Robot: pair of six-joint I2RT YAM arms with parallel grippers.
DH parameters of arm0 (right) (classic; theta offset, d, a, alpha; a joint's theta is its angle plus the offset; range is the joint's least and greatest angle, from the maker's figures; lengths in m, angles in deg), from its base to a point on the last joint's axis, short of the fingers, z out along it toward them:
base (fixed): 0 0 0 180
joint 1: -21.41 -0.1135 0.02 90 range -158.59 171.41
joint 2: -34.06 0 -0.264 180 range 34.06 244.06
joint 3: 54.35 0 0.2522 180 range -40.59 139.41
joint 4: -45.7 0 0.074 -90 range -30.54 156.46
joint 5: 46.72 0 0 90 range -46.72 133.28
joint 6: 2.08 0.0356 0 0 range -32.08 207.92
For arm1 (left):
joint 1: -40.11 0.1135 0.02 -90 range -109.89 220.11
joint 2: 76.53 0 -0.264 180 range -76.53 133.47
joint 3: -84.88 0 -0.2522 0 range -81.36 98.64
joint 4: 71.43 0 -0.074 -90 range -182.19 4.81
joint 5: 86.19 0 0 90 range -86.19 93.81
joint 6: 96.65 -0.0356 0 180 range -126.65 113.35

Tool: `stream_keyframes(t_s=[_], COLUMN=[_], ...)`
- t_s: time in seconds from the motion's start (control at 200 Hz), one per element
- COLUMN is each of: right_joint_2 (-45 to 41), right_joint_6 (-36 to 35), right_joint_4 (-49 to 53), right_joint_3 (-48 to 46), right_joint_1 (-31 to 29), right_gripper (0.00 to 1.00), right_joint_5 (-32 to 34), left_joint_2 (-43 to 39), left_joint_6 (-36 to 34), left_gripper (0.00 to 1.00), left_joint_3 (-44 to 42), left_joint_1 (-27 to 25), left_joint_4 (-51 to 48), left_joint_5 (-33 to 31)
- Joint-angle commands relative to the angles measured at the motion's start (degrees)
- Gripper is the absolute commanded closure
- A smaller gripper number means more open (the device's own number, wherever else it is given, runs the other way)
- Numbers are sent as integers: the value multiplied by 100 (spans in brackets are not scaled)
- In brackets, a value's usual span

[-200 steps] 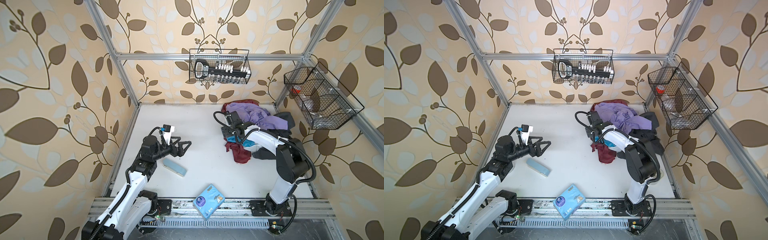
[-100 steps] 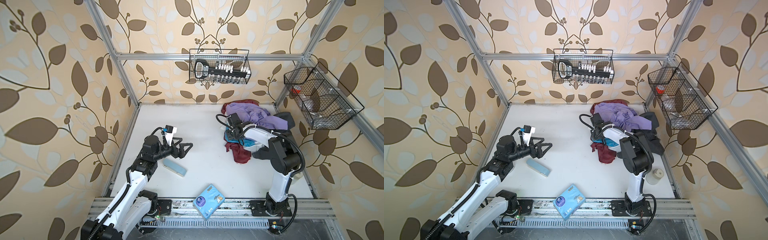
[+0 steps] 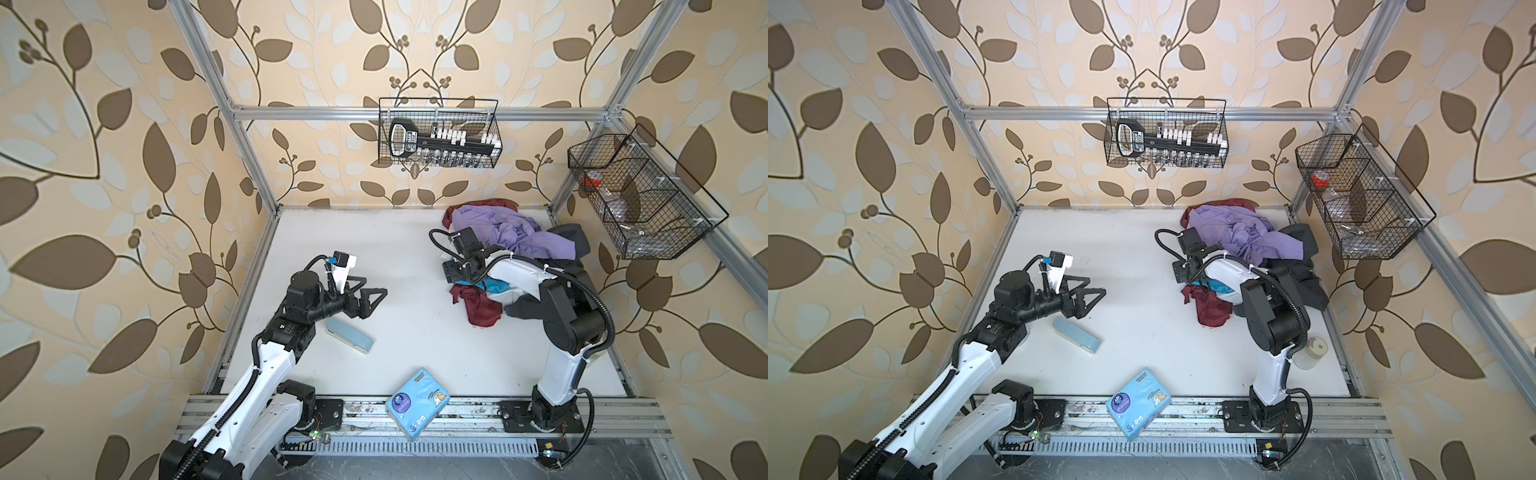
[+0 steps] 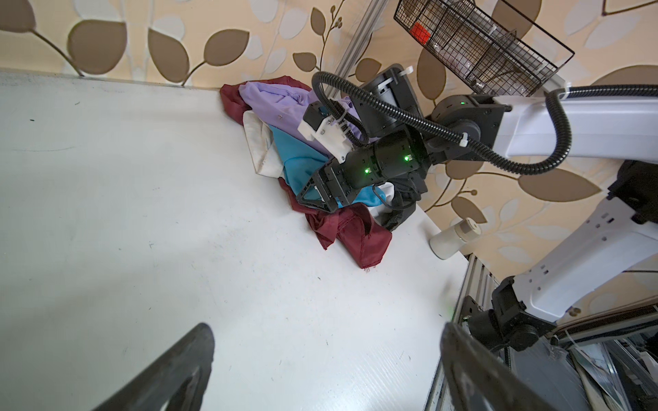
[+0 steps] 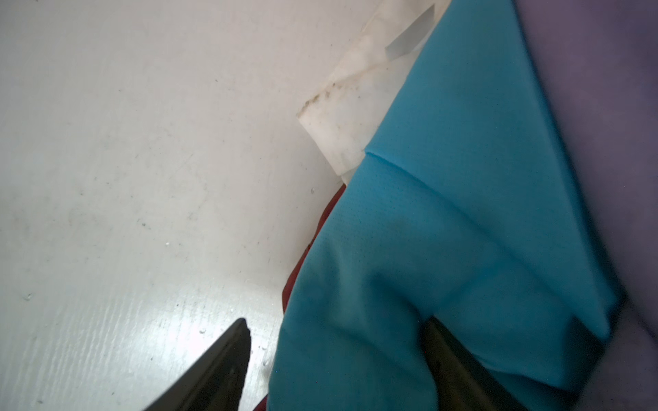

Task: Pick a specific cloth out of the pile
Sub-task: 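Close the right gripper on the teal cloth in the pile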

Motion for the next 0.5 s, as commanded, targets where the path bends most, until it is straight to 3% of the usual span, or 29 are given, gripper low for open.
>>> stream_keyframes(t_s=[0.0,0.095,0.345,0.495], right_joint_2=[186,228,141,-160], right_joint_6=[38,51,69,49], right_joint_4=[47,68,77,172], right_joint_3=[-126,-136,-127,-24], right_joint_1=[-34,-35,-38,-39], right_gripper=[27,38,86,100], right_joint_5=[90,265,354,522], left_joint_2=[-111,-120,-129,-145], left_joint_6=[-187,-189,-200,-208], left_gripper=[1,1,1,1], left_joint_3=[229,234,244,244], left_joint_1=[-52,-60,-70,-78], left_joint_4=[59,57,21,-5], left_joint_5=[-51,-69,-122,-167])
